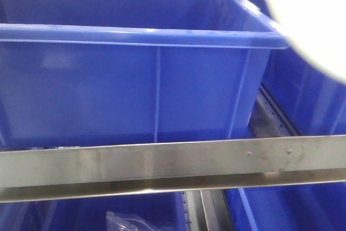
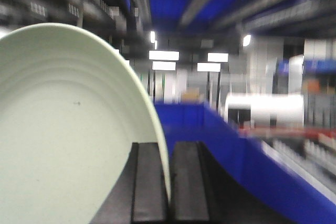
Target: Place green plate on second shelf with right arm
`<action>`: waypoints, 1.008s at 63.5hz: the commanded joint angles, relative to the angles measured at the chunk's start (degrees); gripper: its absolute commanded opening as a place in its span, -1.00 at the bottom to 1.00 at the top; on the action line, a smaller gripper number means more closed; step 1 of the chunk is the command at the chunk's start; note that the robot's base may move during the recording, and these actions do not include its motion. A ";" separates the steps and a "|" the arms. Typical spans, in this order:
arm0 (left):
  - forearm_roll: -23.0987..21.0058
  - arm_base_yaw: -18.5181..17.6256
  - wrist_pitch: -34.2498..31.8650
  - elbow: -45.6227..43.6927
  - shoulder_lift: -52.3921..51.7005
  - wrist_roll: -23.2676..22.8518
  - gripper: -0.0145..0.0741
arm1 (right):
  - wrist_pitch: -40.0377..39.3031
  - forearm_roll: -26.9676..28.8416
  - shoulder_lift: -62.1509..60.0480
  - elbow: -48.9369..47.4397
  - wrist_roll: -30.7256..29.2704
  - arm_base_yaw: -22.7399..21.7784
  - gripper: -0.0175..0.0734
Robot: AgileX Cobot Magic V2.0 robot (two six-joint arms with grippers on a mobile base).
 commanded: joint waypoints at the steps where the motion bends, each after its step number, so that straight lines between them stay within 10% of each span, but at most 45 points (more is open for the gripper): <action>1: -0.32 -0.12 -4.78 2.27 -1.00 -0.14 -0.38 | -16.23 1.72 0.44 -2.19 0.35 -0.21 -0.50; 21: -0.32 -0.12 -4.78 2.27 -1.00 -0.14 -0.38 | -3.79 26.09 1.91 -12.45 -11.02 -0.21 -0.50; 64: -0.32 -0.12 -4.78 2.27 -1.00 -0.14 -0.38 | -19.94 32.00 49.74 -31.95 -18.76 -0.85 -0.50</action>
